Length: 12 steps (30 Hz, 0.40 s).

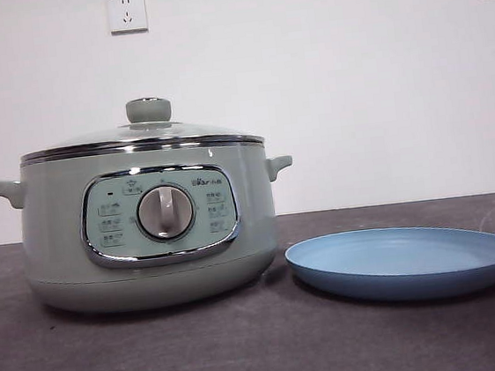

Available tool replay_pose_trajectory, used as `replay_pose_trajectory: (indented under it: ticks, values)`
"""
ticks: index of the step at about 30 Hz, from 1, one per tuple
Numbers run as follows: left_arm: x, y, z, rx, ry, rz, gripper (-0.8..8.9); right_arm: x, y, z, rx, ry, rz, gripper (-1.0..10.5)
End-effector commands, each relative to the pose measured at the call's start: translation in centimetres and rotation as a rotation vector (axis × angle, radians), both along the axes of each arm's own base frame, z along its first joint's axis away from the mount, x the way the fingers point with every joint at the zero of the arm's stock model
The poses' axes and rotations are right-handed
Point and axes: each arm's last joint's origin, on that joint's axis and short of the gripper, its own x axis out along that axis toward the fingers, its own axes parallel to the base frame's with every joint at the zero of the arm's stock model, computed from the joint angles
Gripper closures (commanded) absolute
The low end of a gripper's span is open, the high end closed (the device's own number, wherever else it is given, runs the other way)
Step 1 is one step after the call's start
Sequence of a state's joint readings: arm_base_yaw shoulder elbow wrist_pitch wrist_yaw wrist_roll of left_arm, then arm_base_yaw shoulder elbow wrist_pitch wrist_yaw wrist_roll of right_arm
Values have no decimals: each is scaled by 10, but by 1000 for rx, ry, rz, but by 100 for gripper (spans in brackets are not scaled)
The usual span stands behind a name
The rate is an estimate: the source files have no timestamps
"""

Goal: Take the potato out from the steamer,put the potato on the plate,close the lid

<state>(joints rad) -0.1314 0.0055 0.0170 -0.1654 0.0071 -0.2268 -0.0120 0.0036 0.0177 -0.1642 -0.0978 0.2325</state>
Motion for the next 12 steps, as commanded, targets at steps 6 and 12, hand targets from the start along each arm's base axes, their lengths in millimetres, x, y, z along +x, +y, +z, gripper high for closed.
replay_pose_trajectory:
  ticks: [6, 12]
  values:
    - [0, -3, -4, -109, 30, -92, 818, 1, 0, 1, 181, -13, -14, 949]
    - [-5, -5, 4, -237, 117, -170, 819, -2, 1, 12, 324, 41, -14, 958]
